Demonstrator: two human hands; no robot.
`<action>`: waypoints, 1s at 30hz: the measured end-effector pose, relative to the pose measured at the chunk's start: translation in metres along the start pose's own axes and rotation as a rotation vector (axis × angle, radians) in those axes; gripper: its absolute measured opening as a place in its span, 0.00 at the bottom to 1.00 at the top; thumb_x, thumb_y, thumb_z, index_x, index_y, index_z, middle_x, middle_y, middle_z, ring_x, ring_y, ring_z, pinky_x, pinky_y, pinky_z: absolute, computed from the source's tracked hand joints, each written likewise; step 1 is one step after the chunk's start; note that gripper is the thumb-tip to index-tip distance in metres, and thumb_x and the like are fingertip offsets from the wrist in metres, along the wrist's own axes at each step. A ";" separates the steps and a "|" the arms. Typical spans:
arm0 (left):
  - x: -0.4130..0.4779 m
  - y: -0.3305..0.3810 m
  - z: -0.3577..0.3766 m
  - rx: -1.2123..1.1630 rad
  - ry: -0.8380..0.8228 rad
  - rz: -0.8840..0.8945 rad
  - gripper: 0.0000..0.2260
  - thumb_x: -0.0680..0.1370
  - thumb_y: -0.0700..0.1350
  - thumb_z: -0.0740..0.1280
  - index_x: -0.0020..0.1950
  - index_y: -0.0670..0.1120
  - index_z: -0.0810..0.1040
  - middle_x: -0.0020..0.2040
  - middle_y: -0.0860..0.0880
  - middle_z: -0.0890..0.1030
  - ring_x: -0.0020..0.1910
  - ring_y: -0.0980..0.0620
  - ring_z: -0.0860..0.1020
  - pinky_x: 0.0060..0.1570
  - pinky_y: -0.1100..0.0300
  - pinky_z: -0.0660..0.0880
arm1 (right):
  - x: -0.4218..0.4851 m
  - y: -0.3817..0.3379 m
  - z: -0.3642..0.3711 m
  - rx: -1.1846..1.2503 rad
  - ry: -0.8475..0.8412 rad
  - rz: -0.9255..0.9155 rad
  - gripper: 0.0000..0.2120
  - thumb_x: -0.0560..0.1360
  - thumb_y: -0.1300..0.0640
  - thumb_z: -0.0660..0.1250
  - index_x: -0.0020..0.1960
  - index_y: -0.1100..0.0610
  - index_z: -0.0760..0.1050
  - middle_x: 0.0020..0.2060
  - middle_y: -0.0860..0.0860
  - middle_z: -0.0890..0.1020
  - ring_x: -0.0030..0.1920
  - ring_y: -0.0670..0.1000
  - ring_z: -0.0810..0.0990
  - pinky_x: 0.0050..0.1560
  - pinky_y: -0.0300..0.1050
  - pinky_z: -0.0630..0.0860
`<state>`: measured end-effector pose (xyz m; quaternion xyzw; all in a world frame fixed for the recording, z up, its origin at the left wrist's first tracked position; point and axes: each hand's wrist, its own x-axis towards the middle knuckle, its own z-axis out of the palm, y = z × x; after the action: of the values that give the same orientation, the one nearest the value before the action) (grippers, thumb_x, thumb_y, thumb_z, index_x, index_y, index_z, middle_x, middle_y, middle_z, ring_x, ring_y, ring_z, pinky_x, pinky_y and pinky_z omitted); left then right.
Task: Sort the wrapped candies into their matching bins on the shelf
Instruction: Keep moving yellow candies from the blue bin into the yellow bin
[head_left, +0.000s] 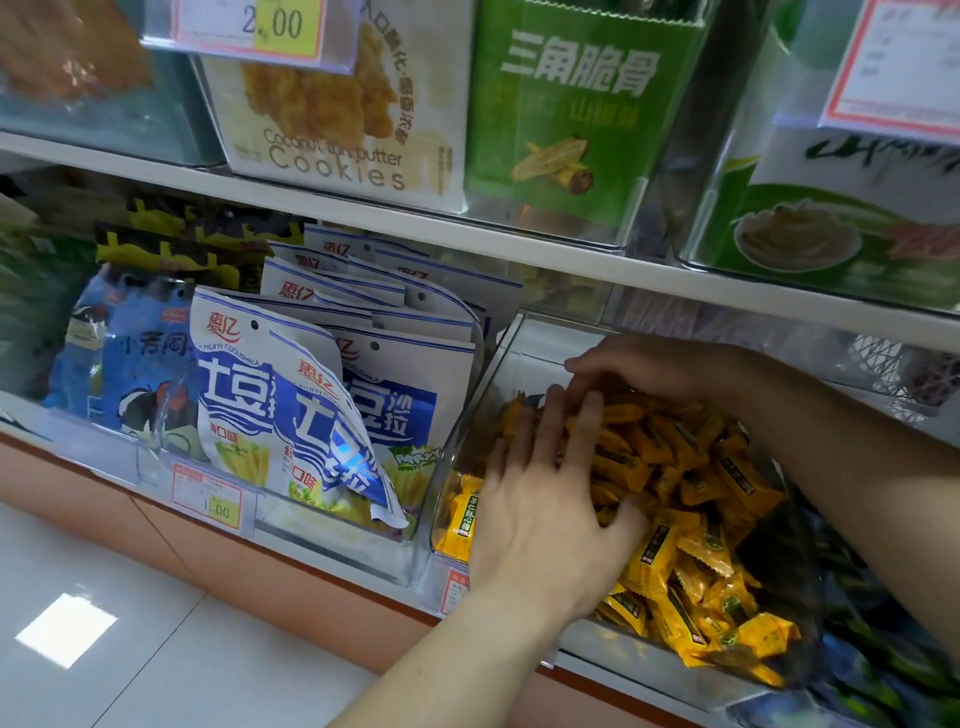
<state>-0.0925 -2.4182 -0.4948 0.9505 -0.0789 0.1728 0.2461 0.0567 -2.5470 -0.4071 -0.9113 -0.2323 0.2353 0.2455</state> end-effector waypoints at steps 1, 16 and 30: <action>0.001 -0.001 0.001 0.014 -0.024 0.009 0.34 0.74 0.66 0.54 0.80 0.59 0.52 0.81 0.52 0.54 0.79 0.45 0.54 0.75 0.47 0.55 | 0.003 -0.005 0.000 -0.090 0.009 -0.001 0.22 0.82 0.44 0.56 0.43 0.46 0.87 0.47 0.46 0.86 0.50 0.49 0.83 0.62 0.49 0.72; 0.001 -0.005 0.008 0.060 -0.041 -0.015 0.30 0.74 0.67 0.51 0.75 0.58 0.62 0.75 0.52 0.68 0.77 0.46 0.59 0.73 0.44 0.58 | 0.082 0.001 0.028 -0.342 0.013 0.000 0.11 0.75 0.53 0.71 0.57 0.50 0.83 0.54 0.46 0.84 0.50 0.43 0.80 0.54 0.41 0.75; 0.019 -0.003 -0.002 0.152 -0.074 0.011 0.38 0.72 0.77 0.51 0.74 0.57 0.66 0.75 0.51 0.69 0.73 0.47 0.67 0.72 0.51 0.60 | -0.063 0.010 0.027 0.303 0.814 -0.182 0.09 0.74 0.62 0.72 0.44 0.48 0.81 0.45 0.42 0.84 0.46 0.38 0.81 0.47 0.35 0.76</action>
<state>-0.0751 -2.4155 -0.4878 0.9717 -0.0795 0.1444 0.1690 -0.0042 -2.5797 -0.4132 -0.8592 -0.1590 -0.1337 0.4676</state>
